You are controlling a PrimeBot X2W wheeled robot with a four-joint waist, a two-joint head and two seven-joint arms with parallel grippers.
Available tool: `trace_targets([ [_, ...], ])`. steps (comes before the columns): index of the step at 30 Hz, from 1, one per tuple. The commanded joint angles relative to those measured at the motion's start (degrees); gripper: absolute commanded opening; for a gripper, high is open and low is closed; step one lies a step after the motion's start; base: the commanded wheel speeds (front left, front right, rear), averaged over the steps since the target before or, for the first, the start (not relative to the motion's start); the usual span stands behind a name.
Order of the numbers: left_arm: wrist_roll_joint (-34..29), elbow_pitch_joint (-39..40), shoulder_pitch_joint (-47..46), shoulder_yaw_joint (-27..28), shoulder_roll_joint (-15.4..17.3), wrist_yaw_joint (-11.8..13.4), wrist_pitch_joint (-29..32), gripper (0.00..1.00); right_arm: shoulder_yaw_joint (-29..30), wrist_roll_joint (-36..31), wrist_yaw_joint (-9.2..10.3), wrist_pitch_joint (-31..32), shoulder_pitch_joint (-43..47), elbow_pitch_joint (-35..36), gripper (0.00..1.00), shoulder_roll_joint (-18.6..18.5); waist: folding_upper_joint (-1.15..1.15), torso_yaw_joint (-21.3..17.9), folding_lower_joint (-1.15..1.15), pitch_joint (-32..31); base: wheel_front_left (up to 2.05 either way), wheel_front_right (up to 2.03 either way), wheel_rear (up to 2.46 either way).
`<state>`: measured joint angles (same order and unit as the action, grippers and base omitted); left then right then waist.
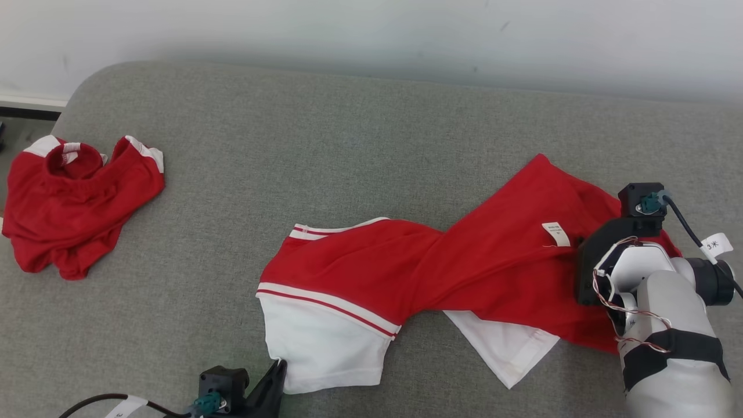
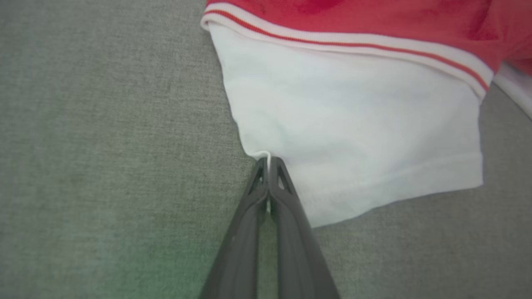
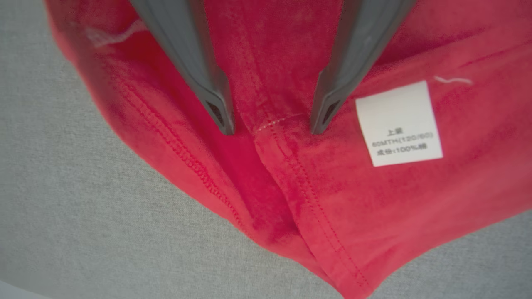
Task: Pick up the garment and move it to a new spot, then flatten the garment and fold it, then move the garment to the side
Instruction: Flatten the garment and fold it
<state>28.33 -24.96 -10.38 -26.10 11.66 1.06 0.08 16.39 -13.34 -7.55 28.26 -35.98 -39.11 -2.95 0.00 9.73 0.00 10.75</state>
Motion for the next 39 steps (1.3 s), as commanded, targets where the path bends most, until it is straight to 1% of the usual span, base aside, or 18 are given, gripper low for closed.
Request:
trace_targets([
  [1, 0.28, -0.53, -0.23, -0.24, -0.04, 0.13, 0.3, 0.0, 0.41, -0.66, 0.13, -0.55, -0.8, -0.66, 0.86, 0.0, 0.0, 0.28, 0.0, 0.28, 0.0, 0.0, 0.0],
  [3, 0.32, -0.55, -0.35, -0.36, -0.07, 0.17, 0.2, 0.0, 1.14, -1.31, 0.13, -1.05, -1.36, -1.83, 0.79, -0.04, 0.0, 0.47, 0.0, 0.48, 0.0, 0.0, 0.0],
  [5, 0.38, -0.58, -0.57, -0.43, -0.12, 0.27, 0.17, 0.0, 1.77, -2.07, 0.13, -1.49, -1.73, -2.58, 0.48, -0.02, 0.0, 0.61, 0.0, 0.64, 0.0, 0.0, 0.0],
  [6, 0.41, -0.57, -0.67, -0.45, -0.14, 0.34, 0.12, 0.0, 2.04, -2.41, 0.13, -1.68, -1.84, -2.99, 0.39, -0.02, 0.0, 0.66, 0.0, 0.71, 0.0, 0.0, 0.0],
  [9, 0.52, -0.52, -0.84, -0.5, -0.15, 0.5, 0.02, 0.0, 2.25, -3.62, 0.13, -3.01, -2.45, -3.7, 0.31, -0.02, 0.0, 0.59, 0.0, 0.79, 0.0, 0.0, 0.0],
  [10, 0.52, -0.52, -0.84, -0.5, -0.15, 0.5, 0.02, 0.0, 2.25, -3.62, 0.13, -3.01, -2.45, -3.7, 0.31, -0.02, 0.0, 0.59, 0.0, 0.79, 0.0, 0.0, 0.0],
  [11, 0.57, -0.52, -0.84, -0.48, -0.13, 0.55, -0.05, 0.0, 2.25, -3.75, 0.13, -3.52, -2.58, -3.91, 0.26, 0.0, 0.0, 0.49, 0.0, 0.73, 0.0, 0.0, 0.0],
  [14, 0.69, -0.44, -0.65, -0.43, 0.07, 0.74, -0.2, 0.0, 2.19, -4.11, 0.13, -4.5, -2.54, -4.98, 0.0, 0.0, 0.0, 0.11, 0.0, 0.24, 0.0, 0.0, 0.0],
  [19, 1.35, 1.11, -0.38, 0.91, 0.68, 1.73, -1.76, 0.0, 1.63, -3.97, 0.13, -6.99, -3.24, -5.16, 0.0, 0.01, 0.0, -0.69, 0.0, -0.79, 0.0, 0.0, 0.0],
  [22, 2.25, 3.71, -1.17, 3.1, 0.52, 2.39, -4.17, 0.0, 1.0, -1.6, 0.13, -9.69, -4.22, -4.24, 0.0, 0.02, 0.0, -1.04, 0.0, -1.06, 0.0, 0.0, 0.0],
  [23, 3.01, 4.9, -1.69, 4.08, 0.4, 2.28, -5.07, 0.0, 0.46, 0.39, 0.13, -10.86, -4.71, -4.0, 0.0, 0.05, 0.0, -1.16, 0.0, -1.02, 0.0, 0.0, 0.0],
  [28, 8.22, 12.25, -5.86, 9.39, -0.07, 0.96, -7.59, 0.0, -4.32, 16.17, 0.13, -17.66, -8.71, -1.44, 0.0, 0.01, 0.0, -2.37, 0.0, 1.27, 0.0, 0.0, 0.0],
  [29, 9.6, 13.54, -7.43, 10.57, -0.24, 0.65, -7.53, 0.0, -5.18, 19.04, 0.13, -18.31, -9.82, -0.68, 0.0, 0.02, 0.0, -2.73, 0.0, 2.14, 0.0, 0.0, 0.0],
  [30, 12.56, 16.17, -11.33, 12.69, -0.5, -0.44, -6.61, 0.0, -8.1, 25.91, 0.13, -18.62, -12.65, 1.13, 0.0, 0.09, 0.0, -3.62, 0.0, 4.4, 0.0, 0.0, 0.0],
  [31, 14.44, 17.07, -13.57, 14.05, -0.78, -0.91, -6.06, 0.0, -9.69, 28.41, 0.13, -18.51, -14.02, 2.13, 0.0, 0.13, 0.0, -4.22, 0.0, 5.69, 0.0, 0.0, 0.0],
  [33, 16.46, 18.0, -18.97, 15.52, -0.08, -1.89, -4.63, 0.0, -11.68, 32.34, 0.13, -18.23, -16.85, 3.82, 0.0, 0.0, 0.0, -5.26, 0.0, 8.32, 0.0, 0.0, 0.0],
  [36, 18.66, 18.0, -29.42, 17.21, 0.7, -3.42, -2.41, 0.0, -12.85, 34.92, 0.13, -17.74, -22.94, 5.62, 0.0, 0.02, 0.0, -6.73, 0.0, 12.68, 0.0, 0.0, 0.0],
  [39, 19.3, 14.8, -39.82, 17.78, 2.74, -5.07, -0.15, 0.0, -13.27, 31.11, 0.13, -20.96, -30.99, 5.59, 0.0, -0.69, 0.0, -8.73, 0.0, 16.69, 0.0, 0.0, 0.0],
])
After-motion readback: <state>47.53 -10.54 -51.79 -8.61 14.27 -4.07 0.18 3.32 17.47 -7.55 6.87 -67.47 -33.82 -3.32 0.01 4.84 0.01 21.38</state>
